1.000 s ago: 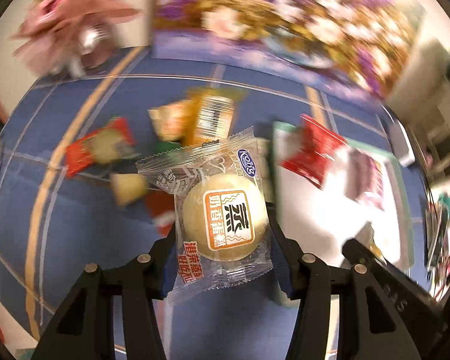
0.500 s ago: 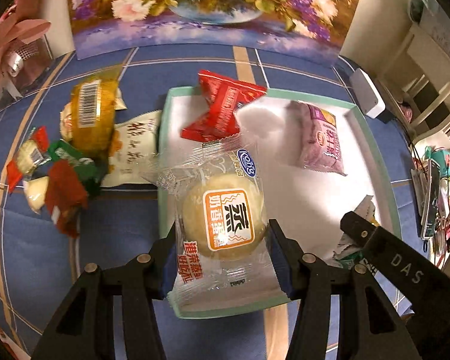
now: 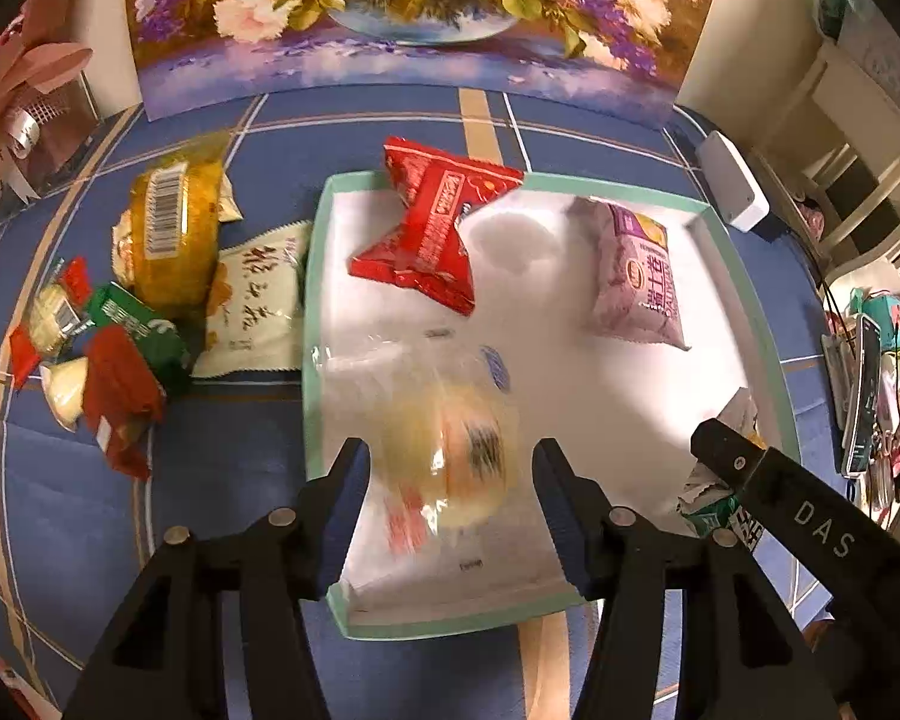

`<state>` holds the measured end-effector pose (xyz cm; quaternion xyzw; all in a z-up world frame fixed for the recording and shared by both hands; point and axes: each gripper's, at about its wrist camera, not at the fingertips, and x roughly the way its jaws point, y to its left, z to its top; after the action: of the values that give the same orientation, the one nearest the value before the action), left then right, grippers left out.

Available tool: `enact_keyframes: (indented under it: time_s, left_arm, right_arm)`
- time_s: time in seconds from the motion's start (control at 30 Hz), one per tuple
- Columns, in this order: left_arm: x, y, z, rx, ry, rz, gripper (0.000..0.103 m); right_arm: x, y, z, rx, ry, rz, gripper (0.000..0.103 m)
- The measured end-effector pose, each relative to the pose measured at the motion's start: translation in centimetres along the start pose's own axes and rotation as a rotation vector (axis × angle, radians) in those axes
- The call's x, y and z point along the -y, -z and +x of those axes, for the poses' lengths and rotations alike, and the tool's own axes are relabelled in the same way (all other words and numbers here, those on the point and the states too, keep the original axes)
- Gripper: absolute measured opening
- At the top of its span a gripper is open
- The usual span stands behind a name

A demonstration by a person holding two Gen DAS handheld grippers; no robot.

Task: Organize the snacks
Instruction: 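Carry both bags into the white tray and open both tools, then move both tools back toward the jelly cup and red box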

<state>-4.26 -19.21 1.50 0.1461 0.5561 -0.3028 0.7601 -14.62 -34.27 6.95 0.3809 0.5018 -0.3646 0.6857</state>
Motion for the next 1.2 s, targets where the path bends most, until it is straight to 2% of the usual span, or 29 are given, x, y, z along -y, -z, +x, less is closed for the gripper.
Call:
enact_keyframes:
  time_s: [0.13,0.27,0.33,0.57,0.6,0.63,0.67,0.73,0.9,0.93,1.0,1.13,1.2]
  left_arm:
    - [-0.6,-0.2,-0.6,0.01,0.015,-0.014,0.064]
    - [-1.9,-0.5,-0.9,0.014,-0.009,-0.061,0.065]
    - [-3.0,-0.7,-1.3,0.022,-0.006,-0.095,0.07]
    - [-5.5,-1.1,-2.0,0.042,-0.043,-0.161,0.072]
    - [-5.9,-1.1,-2.0,0.04,-0.05,-0.169,0.076]
    - [-6.4,-1.2,-2.1,0.04,-0.063,-0.182,0.084]
    - [-6.9,-1.2,-2.2,0.041,-0.075,-0.189,0.086]
    - [-7.7,-1.2,-2.5,0.052,-0.108,-0.198,0.086]
    - [-10.0,-1.2,-3.0,0.068,-0.218,-0.201,0.087]
    - [-10.4,-1.2,-3.1,0.07,-0.234,-0.205,0.092]
    - [-11.8,-1.2,-3.3,0.076,-0.275,-0.226,0.095]
    - [-14.6,-1.2,-3.9,0.087,-0.306,-0.273,0.095]
    - [-16.0,-1.2,-4.4,0.106,-0.313,-0.298,0.096]
  right_arm:
    - [-0.2,0.0,0.1,0.0,0.001,-0.01,0.067]
    - [-0.5,0.0,0.0,0.007,0.01,-0.019,0.069]
    - [-0.5,0.0,0.0,0.006,0.012,-0.019,0.069]
    - [-1.0,0.1,-0.1,0.013,0.021,-0.041,0.073]
    - [-1.1,0.1,-0.2,0.015,0.024,-0.046,0.073]
    - [-1.2,0.1,-0.2,0.017,0.028,-0.052,0.074]
    - [-1.3,0.2,-0.3,0.017,0.033,-0.058,0.077]
    - [-1.8,0.3,-0.2,0.015,0.036,-0.075,0.081]
    - [-3.7,1.2,-0.1,0.005,0.045,-0.142,0.081]
    - [-4.3,1.4,-0.1,0.006,0.046,-0.16,0.081]
    - [-5.7,2.0,-0.4,0.009,0.033,-0.205,0.081]
    - [-8.5,3.2,-1.1,0.019,-0.022,-0.272,0.082]
    - [-9.7,3.9,-1.3,0.029,-0.038,-0.304,0.086]
